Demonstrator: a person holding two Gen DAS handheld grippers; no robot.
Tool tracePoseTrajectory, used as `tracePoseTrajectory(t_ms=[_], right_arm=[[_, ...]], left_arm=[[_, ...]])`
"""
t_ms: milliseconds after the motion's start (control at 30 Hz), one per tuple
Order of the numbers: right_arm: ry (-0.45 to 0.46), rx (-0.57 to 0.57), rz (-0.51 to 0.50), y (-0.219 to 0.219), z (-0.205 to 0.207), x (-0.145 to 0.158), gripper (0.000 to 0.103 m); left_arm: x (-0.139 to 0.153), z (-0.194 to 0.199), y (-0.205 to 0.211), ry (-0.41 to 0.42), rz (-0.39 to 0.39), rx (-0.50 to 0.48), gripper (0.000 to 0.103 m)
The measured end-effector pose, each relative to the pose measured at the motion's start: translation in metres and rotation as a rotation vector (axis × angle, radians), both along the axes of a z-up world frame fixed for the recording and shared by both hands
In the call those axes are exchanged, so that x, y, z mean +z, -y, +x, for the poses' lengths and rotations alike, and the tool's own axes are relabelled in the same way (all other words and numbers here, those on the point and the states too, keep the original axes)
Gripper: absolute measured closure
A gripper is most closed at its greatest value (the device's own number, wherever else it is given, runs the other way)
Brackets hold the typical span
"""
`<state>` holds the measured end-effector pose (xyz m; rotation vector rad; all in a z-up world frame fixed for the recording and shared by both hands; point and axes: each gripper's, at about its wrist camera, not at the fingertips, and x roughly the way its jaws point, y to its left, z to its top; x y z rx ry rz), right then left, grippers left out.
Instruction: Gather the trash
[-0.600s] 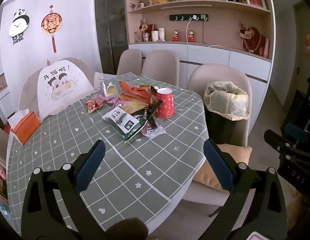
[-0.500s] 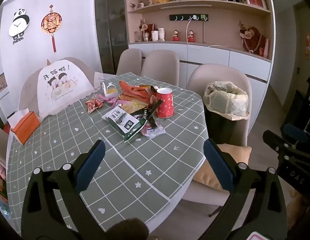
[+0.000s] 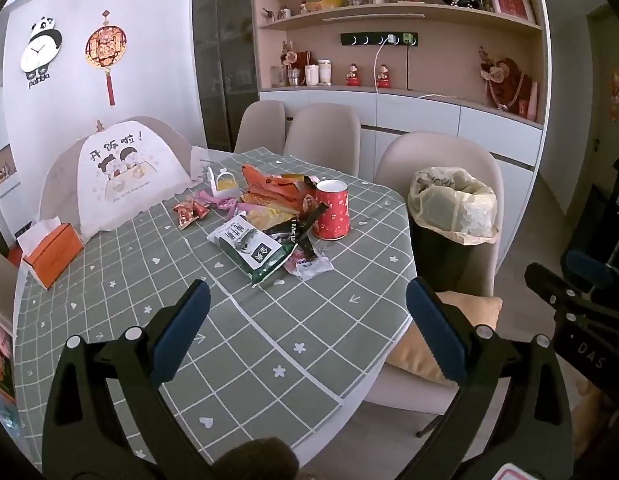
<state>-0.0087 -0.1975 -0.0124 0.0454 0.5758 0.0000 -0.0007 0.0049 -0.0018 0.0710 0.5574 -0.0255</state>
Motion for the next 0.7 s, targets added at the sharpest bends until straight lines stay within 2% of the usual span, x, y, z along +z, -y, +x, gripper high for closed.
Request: tracePoseTrajectory(t_ms=[700], right_arm=[[0.002, 0.002, 0.001, 0.0002, -0.0033, 0.0001, 0.038]], left_arm=[[0.0051, -0.0042, 0.0022, -0.005, -0.012, 0.001, 0.009]])
